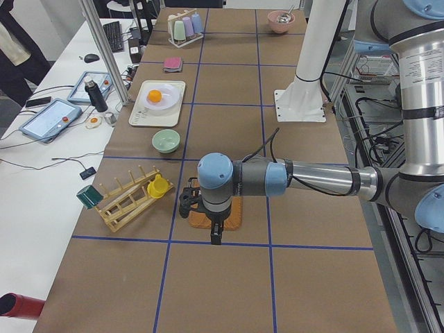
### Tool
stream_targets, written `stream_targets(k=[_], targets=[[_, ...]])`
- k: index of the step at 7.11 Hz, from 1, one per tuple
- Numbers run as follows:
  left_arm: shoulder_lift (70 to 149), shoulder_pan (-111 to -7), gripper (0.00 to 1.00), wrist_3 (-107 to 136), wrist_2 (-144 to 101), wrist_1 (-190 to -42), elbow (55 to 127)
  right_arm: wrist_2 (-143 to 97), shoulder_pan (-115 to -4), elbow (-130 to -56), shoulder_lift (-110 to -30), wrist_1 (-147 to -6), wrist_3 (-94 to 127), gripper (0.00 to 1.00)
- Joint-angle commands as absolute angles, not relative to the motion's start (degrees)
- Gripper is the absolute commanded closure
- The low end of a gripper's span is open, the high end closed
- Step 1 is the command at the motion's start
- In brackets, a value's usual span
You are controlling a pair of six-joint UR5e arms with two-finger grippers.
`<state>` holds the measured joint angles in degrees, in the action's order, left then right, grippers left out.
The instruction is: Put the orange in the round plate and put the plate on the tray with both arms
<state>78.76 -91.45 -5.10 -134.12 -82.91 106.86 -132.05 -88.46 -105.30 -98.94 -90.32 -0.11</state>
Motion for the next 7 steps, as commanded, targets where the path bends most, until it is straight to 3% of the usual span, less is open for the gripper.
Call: stream_targets(k=[1,7], targets=[[78.6,-91.5,0.01,-5.1,-134.1,-82.9,106.9,-132.6,-88.7,-105.5,-99.1,-90.4,0.0,0.00],[78.6,-91.4,0.01,-5.1,-134.2,-82.9,107.3,-134.9,-89.1,-105.4,-99.6,-90.4,0.4,0.00]])
